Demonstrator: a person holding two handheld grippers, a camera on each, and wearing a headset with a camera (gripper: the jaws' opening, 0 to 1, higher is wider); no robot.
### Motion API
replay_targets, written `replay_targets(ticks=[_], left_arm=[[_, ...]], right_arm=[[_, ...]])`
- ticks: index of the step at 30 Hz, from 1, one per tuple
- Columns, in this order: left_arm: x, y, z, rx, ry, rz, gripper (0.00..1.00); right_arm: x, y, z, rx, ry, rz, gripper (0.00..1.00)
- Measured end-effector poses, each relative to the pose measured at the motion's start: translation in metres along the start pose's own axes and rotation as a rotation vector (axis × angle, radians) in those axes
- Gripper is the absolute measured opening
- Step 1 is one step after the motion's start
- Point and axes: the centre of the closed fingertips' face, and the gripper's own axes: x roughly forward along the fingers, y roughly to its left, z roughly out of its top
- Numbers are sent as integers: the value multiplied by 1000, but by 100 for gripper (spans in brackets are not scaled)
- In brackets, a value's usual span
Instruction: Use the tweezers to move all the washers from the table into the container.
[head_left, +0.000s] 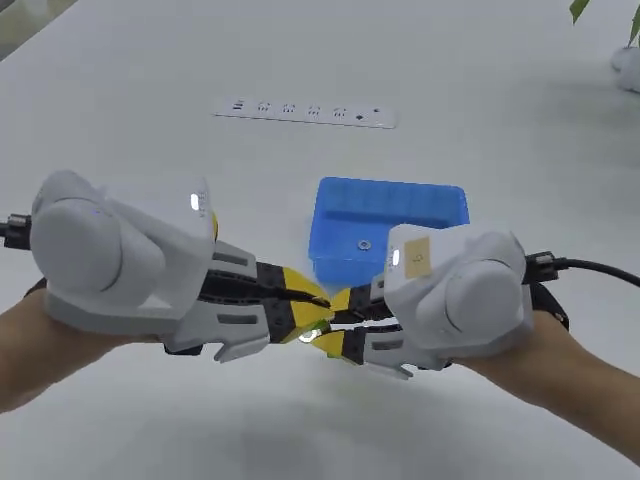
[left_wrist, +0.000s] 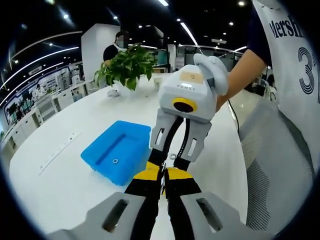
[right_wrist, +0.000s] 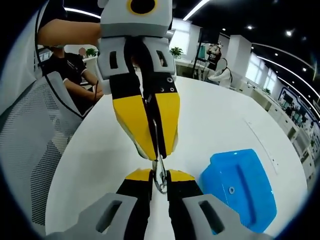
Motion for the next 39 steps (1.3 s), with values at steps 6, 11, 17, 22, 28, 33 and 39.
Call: replay_targets(ticks=[6, 11, 17, 22, 28, 33, 39], left_arm=[[2, 3, -1, -18, -7, -2, 6], [2, 3, -1, -29, -12, -13, 6], [1, 2, -3, -29, -3, -28, 6], [-1, 3, -5, -40, 3, -25, 6], [-1, 1, -4, -10, 16, -23, 6], [-4, 0, 6, 0, 10, -28, 6], [-9, 0, 19, 22, -1, -14, 6]], right_arm=[[2, -1, 0, 22, -5, -3, 12], [2, -1, 0, 32, -5, -7, 12], [3, 1, 0, 10, 0, -10, 11], [4, 1, 1, 10, 2, -9, 10], [2, 1, 1, -1, 4, -15, 10], [-6, 0, 7, -1, -3, -19, 10], [-16, -4, 16, -4, -15, -39, 10]])
